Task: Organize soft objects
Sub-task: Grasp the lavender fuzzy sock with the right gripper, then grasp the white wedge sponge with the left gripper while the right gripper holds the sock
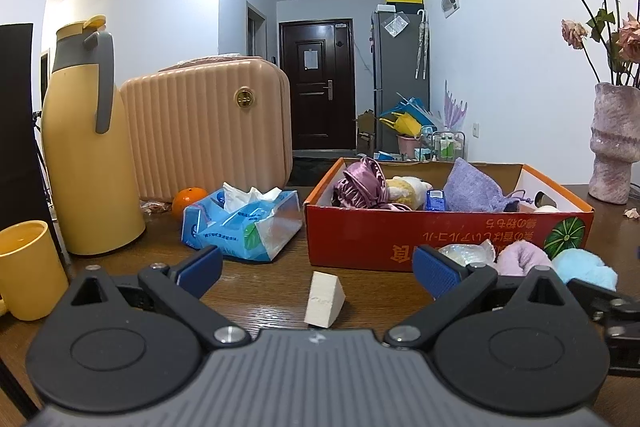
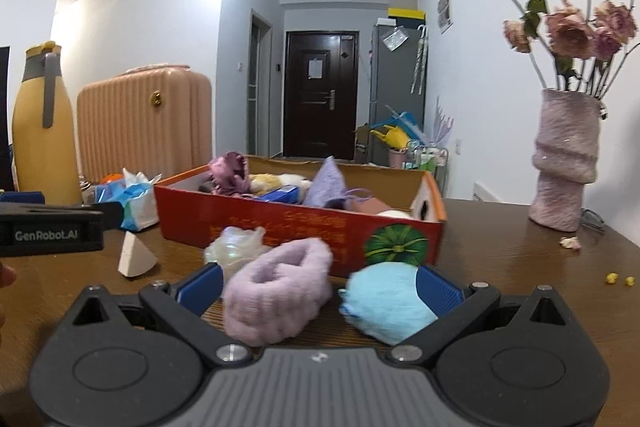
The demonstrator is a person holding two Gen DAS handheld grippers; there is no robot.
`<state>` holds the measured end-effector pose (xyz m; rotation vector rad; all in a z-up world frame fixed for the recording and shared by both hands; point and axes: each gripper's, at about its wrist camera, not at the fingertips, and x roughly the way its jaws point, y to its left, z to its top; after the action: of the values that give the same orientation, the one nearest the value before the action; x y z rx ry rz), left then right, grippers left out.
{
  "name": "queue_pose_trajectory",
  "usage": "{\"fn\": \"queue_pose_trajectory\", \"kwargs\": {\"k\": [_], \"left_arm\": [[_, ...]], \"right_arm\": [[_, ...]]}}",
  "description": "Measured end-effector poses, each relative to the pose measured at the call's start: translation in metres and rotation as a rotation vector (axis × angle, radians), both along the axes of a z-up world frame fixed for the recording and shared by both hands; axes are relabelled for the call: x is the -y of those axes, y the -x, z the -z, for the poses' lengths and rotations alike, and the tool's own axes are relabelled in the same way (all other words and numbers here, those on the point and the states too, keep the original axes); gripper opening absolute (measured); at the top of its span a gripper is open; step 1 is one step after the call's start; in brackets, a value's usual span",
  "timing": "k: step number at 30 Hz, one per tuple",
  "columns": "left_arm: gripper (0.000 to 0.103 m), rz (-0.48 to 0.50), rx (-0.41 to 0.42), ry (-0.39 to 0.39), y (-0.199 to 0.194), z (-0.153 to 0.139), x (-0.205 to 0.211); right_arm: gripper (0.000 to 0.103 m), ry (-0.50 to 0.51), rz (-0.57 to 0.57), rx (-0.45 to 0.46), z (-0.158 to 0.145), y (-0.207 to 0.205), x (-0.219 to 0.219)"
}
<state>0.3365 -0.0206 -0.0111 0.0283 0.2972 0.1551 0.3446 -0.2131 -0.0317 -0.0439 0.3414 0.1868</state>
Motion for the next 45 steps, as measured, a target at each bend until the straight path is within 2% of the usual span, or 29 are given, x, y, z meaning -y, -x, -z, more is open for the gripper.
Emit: {"fn": "queue_pose_trajectory", "kwargs": {"k": [4,8,11,14,17,19,21,22,27,37,45], "left_arm": [[0.103,-0.001,0.0,-0.001,0.001,0.0,-0.007],[0.103,-0.009,-0.008,0.005,0.0,0.001,-0.016],[0.103,-0.013,-0.011,0.005,-0.001,0.001,-0.022],[0.103,-0.019,-0.015,0.006,-0.002,0.002,-0.027],[0.103,-0.026,-0.023,0.008,-0.005,0.002,-0.031],[0.103,-0.033,-0.032,0.012,-0.007,0.003,-0.034],[0.103,-0.041,-0.044,0.022,-0.009,0.004,-0.037],[0.103,-0.042,-0.049,0.027,-0.01,0.004,-0.038],[0.103,-0.041,-0.061,0.02,-0.012,0.007,-0.038],[0.103,-0.043,-0.082,0.02,-0.015,0.009,-0.038],[0.103,-0.04,-0.119,0.019,-0.021,0.015,-0.037]], "right_arm": [[0.103,0.025,0.017,-0.055,0.005,-0.015,-0.015],[0.103,0.003,0.021,-0.102,0.007,-0.03,-0.021],[0.099,0.01,0.017,-0.134,0.009,-0.04,-0.028],[0.091,0.008,0.004,-0.176,0.012,-0.05,-0.032],[0.077,0.006,-0.007,-0.226,0.016,-0.059,-0.036],[0.056,-0.009,-0.02,-0.265,0.019,-0.065,-0.034],[0.048,-0.042,-0.034,-0.28,0.02,-0.067,-0.029],[0.04,-0.045,-0.034,-0.275,0.02,-0.067,-0.029],[0.03,-0.04,-0.047,-0.241,0.017,-0.062,-0.025],[0.028,-0.026,-0.028,-0.068,0.0,-0.043,-0.008],[0.028,-0.028,0.021,0.024,-0.008,-0.042,0.02]]}}
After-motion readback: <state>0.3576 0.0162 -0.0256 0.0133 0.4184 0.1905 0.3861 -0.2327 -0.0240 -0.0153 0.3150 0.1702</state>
